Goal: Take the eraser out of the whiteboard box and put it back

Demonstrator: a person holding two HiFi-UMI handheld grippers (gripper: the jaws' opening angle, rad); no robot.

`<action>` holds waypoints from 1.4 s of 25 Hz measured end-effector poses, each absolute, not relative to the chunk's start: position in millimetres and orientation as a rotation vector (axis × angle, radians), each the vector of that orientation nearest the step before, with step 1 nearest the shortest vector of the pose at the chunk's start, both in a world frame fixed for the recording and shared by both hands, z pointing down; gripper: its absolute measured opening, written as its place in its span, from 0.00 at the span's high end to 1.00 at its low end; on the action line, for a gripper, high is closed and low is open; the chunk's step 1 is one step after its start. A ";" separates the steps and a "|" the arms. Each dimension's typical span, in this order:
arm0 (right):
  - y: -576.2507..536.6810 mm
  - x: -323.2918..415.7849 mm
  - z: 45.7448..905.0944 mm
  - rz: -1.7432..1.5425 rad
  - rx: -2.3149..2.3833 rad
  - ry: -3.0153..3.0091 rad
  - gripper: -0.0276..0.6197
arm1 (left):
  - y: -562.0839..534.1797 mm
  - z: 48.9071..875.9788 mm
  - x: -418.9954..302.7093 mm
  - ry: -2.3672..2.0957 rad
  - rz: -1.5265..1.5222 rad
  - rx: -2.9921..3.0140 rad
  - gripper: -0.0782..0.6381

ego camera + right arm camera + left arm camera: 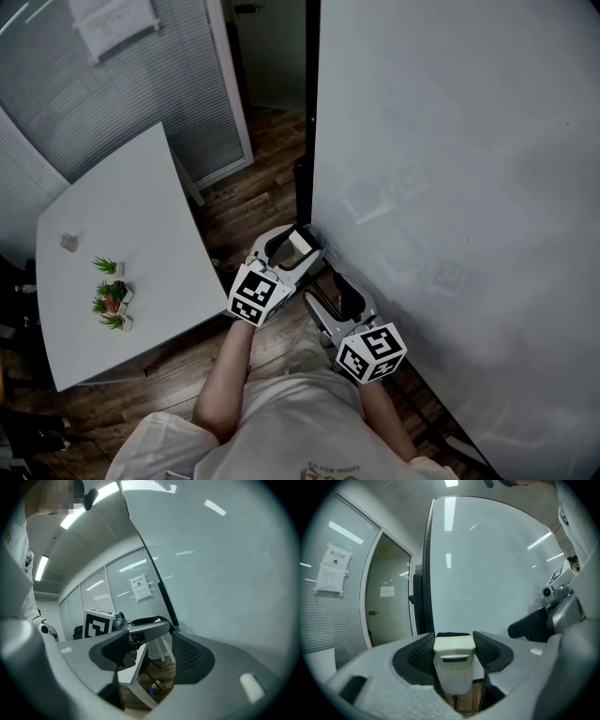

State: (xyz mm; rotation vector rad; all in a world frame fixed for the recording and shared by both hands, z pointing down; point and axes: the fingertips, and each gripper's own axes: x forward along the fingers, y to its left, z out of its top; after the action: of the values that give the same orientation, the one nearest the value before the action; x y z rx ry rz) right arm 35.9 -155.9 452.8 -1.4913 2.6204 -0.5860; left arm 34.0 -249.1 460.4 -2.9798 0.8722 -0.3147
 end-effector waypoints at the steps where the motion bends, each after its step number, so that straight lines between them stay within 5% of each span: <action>1: -155.5 35.8 452.2 -0.583 -1.491 2.621 0.51 | -248.7 459.0 33.4 0.874 -0.311 -2.977 0.53; 35: -141.4 53.0 427.0 -0.431 -1.566 2.553 0.53 | -228.1 412.5 16.5 0.963 -0.168 -2.919 0.53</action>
State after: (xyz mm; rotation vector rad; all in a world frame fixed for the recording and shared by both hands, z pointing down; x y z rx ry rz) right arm 53.0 -141.4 427.0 -1.5664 2.5528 -0.4313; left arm 16.5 -228.1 412.5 -2.9187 0.9629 -0.1681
